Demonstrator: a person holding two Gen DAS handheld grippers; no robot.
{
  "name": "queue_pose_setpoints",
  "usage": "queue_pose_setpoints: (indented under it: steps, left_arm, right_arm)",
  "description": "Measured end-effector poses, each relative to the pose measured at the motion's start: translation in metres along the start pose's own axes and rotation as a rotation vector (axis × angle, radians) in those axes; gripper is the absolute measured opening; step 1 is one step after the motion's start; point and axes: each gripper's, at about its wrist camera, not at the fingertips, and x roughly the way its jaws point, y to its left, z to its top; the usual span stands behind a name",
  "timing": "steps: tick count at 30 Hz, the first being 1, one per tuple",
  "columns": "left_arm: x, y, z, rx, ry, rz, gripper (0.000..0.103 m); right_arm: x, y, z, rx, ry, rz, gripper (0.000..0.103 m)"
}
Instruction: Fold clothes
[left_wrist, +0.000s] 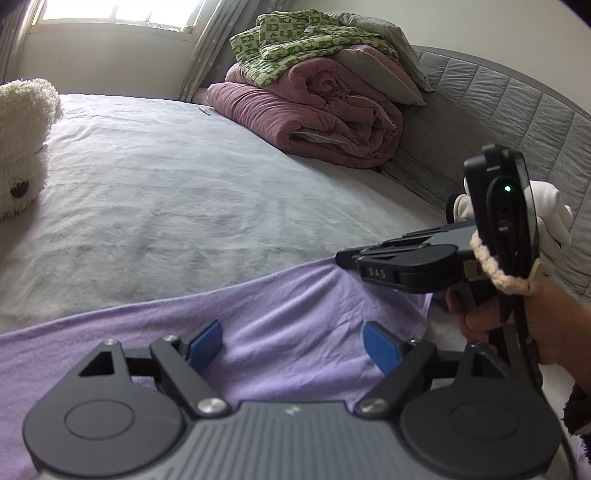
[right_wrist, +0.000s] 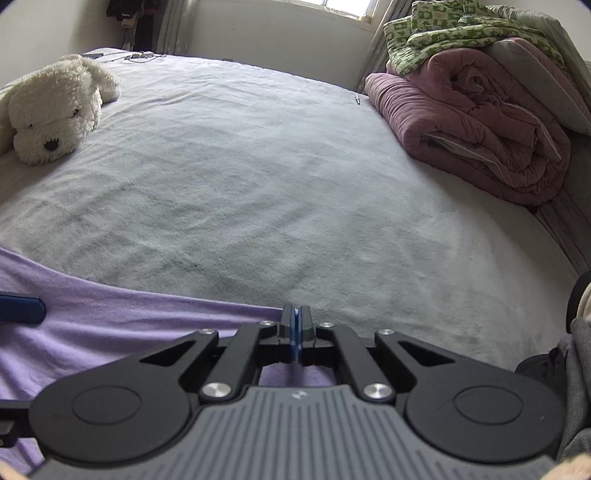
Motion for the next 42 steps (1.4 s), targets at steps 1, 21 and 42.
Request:
queue_pose_setpoints:
  steps: [1, 21, 42]
  left_arm:
    - [0.0, 0.0, 0.0, 0.0, 0.0, 0.0, 0.085]
    - [0.001, 0.0, 0.001, 0.006, 0.002, 0.002, 0.085]
    - [0.003, -0.001, 0.0, 0.017, 0.003, 0.007, 0.085]
  right_arm:
    - [0.0, 0.0, 0.0, -0.009, 0.002, 0.002, 0.002]
    - [-0.015, -0.09, -0.007, 0.219, 0.146, -0.022, 0.028]
    - [0.004, -0.064, 0.029, 0.058, 0.057, -0.256, 0.002]
